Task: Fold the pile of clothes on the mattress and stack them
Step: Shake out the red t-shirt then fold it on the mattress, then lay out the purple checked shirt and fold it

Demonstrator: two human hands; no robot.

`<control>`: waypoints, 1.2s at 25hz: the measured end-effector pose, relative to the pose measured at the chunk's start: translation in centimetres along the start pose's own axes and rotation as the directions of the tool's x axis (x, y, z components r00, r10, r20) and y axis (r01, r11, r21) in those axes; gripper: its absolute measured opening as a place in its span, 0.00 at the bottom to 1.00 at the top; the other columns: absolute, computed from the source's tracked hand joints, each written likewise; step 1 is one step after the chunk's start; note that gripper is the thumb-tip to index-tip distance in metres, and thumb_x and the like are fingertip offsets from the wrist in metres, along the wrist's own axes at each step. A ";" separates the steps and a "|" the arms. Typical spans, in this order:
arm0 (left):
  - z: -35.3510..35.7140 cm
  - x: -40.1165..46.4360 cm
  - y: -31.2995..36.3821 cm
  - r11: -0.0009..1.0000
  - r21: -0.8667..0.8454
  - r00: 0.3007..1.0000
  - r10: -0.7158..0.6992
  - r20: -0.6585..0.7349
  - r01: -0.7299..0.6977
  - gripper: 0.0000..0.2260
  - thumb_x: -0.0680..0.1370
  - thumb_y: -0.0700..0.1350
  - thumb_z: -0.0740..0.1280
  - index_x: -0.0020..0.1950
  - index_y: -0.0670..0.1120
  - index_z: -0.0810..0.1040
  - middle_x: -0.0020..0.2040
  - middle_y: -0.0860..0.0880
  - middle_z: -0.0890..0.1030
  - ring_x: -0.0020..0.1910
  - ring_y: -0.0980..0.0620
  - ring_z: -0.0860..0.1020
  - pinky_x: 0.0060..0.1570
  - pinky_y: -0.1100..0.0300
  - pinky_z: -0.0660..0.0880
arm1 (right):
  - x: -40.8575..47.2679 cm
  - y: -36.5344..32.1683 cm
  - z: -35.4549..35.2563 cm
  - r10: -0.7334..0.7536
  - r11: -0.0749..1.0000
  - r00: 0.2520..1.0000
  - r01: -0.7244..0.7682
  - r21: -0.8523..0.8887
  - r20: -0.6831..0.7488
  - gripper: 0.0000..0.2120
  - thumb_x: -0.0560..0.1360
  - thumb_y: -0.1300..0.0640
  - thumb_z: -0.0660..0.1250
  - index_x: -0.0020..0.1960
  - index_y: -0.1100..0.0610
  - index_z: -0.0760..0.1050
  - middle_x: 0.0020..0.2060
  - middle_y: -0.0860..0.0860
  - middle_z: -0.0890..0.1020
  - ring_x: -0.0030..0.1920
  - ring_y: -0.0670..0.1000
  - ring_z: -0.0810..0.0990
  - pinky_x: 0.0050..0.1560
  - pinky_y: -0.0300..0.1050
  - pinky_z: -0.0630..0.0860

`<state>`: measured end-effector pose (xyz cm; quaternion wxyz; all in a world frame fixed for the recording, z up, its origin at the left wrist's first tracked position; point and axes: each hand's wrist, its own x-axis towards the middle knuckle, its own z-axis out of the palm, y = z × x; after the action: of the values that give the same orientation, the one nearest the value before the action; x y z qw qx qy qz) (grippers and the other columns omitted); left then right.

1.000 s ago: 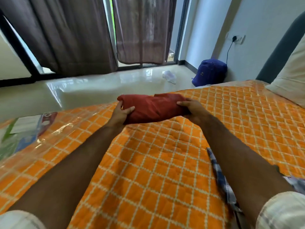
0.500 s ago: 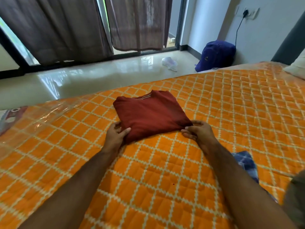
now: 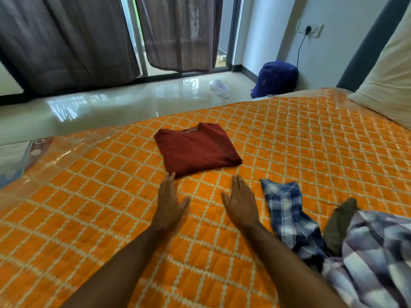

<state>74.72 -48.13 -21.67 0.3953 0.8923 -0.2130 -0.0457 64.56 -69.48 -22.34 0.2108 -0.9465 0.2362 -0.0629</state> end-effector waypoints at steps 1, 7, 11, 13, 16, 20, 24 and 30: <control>0.1 -2.0 0.2 0.995 0.083 0.997 0.046 0.057 -0.050 0.40 0.74 0.59 0.65 0.78 0.37 0.62 0.76 0.34 0.64 0.75 0.38 0.64 0.74 0.46 0.61 | -1.8 0.1 -0.2 0.003 0.997 0.999 0.000 -0.071 0.046 0.35 0.84 0.39 0.52 0.83 0.57 0.48 0.82 0.55 0.53 0.81 0.55 0.53 0.80 0.52 0.53; -2.2 -12.4 4.8 0.821 0.466 0.889 0.105 0.445 -0.331 0.40 0.77 0.65 0.45 0.77 0.37 0.64 0.77 0.34 0.64 0.75 0.36 0.66 0.73 0.45 0.64 | -14.0 0.8 -5.9 -0.040 0.960 0.971 0.103 -0.260 0.238 0.39 0.83 0.36 0.51 0.83 0.58 0.43 0.82 0.56 0.48 0.82 0.54 0.47 0.80 0.51 0.45; -2.9 -18.4 9.8 0.802 0.439 0.862 0.174 0.476 -0.405 0.29 0.84 0.59 0.57 0.79 0.43 0.60 0.79 0.41 0.63 0.76 0.43 0.64 0.72 0.50 0.63 | -22.1 1.0 -11.1 -0.096 0.922 0.983 0.148 -0.358 0.158 0.38 0.83 0.43 0.58 0.82 0.60 0.45 0.82 0.58 0.52 0.81 0.57 0.51 0.80 0.53 0.47; -2.9 -20.8 13.2 0.784 0.398 0.832 0.255 0.493 -0.477 0.27 0.83 0.58 0.59 0.77 0.45 0.63 0.76 0.43 0.66 0.73 0.43 0.67 0.68 0.48 0.68 | -25.9 1.4 -14.7 -0.123 0.925 0.992 0.129 -0.356 0.039 0.36 0.81 0.49 0.62 0.82 0.61 0.51 0.80 0.59 0.58 0.79 0.59 0.56 0.80 0.54 0.50; -2.6 -23.2 18.6 0.735 0.351 0.772 0.357 0.526 -0.580 0.24 0.82 0.55 0.62 0.76 0.46 0.65 0.74 0.45 0.69 0.70 0.43 0.70 0.64 0.47 0.70 | -30.3 3.3 -19.8 -0.100 0.914 0.988 0.045 -0.404 -0.116 0.32 0.77 0.54 0.64 0.78 0.61 0.60 0.74 0.60 0.66 0.74 0.62 0.64 0.76 0.57 0.57; -2.4 -25.4 24.5 0.674 0.333 0.714 0.423 0.558 -0.660 0.22 0.83 0.52 0.62 0.74 0.45 0.65 0.71 0.44 0.69 0.68 0.42 0.69 0.62 0.44 0.69 | -34.3 7.0 -22.6 0.119 0.896 0.972 -0.192 -0.400 -0.201 0.28 0.78 0.51 0.63 0.76 0.56 0.63 0.70 0.57 0.70 0.69 0.61 0.68 0.72 0.60 0.62; -1.8 -26.9 27.0 0.681 0.283 0.678 0.421 0.603 -0.675 0.25 0.82 0.51 0.64 0.76 0.46 0.63 0.72 0.44 0.69 0.68 0.43 0.71 0.61 0.44 0.71 | -34.9 8.0 -23.4 0.303 0.922 0.915 -0.352 -0.162 -0.268 0.14 0.81 0.50 0.61 0.66 0.49 0.75 0.65 0.52 0.75 0.66 0.59 0.73 0.65 0.62 0.68; -1.7 -27.1 29.3 0.809 -0.008 0.682 0.501 0.533 -0.588 0.37 0.79 0.44 0.69 0.81 0.44 0.51 0.79 0.43 0.59 0.71 0.45 0.69 0.63 0.53 0.74 | -32.6 5.6 -26.5 0.048 0.982 0.973 -0.004 0.191 -0.227 0.04 0.80 0.61 0.67 0.49 0.60 0.80 0.48 0.54 0.80 0.48 0.55 0.79 0.47 0.49 0.74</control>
<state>40.57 -53.15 -1.62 0.2450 0.7720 -0.5689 -0.1427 27.69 -68.26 -1.42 0.2720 -0.9052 0.2644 -0.1916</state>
